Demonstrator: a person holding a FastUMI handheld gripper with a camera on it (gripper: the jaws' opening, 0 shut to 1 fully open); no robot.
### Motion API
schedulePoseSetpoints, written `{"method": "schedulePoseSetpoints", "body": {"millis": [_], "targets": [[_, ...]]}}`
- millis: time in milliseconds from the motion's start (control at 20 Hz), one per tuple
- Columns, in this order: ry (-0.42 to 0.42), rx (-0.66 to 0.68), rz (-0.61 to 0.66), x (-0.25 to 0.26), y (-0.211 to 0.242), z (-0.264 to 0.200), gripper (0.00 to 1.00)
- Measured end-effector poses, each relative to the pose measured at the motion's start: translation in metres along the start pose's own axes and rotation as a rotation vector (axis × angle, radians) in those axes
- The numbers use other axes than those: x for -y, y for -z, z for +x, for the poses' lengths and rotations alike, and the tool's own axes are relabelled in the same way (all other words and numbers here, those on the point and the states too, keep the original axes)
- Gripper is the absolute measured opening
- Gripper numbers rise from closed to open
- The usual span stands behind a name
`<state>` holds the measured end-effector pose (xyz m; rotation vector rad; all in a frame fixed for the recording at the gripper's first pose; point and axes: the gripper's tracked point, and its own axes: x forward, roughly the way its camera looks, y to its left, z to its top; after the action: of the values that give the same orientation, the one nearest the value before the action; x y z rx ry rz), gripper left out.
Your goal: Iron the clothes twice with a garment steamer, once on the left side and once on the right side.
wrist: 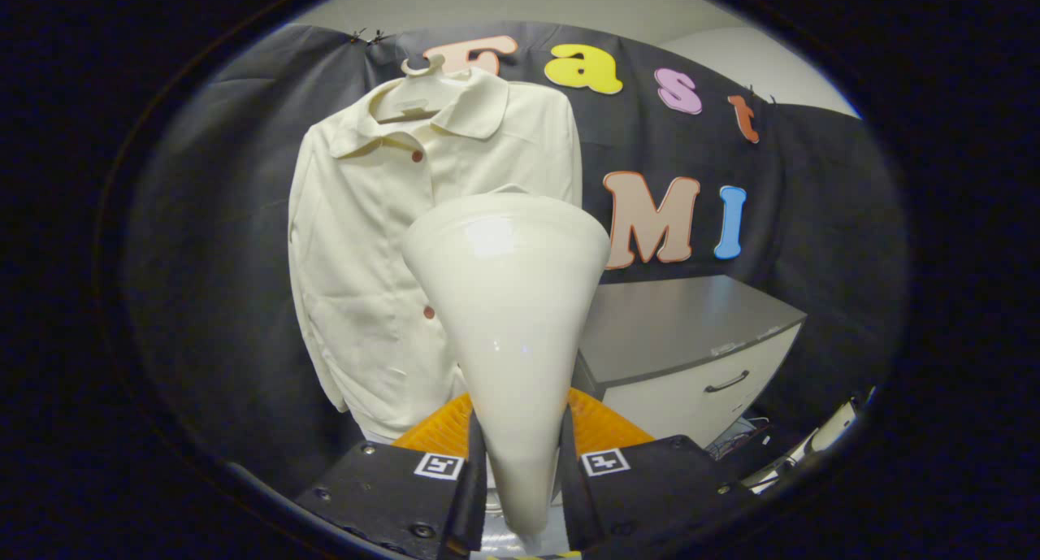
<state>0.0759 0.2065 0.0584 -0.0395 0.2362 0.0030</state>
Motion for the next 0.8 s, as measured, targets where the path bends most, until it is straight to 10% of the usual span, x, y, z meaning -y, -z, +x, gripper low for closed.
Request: {"method": "schedulePoseSetpoints", "body": {"millis": [800], "targets": [[-0.011,0.247,0.021,0.072,-0.087,-0.116,0.38]]}}
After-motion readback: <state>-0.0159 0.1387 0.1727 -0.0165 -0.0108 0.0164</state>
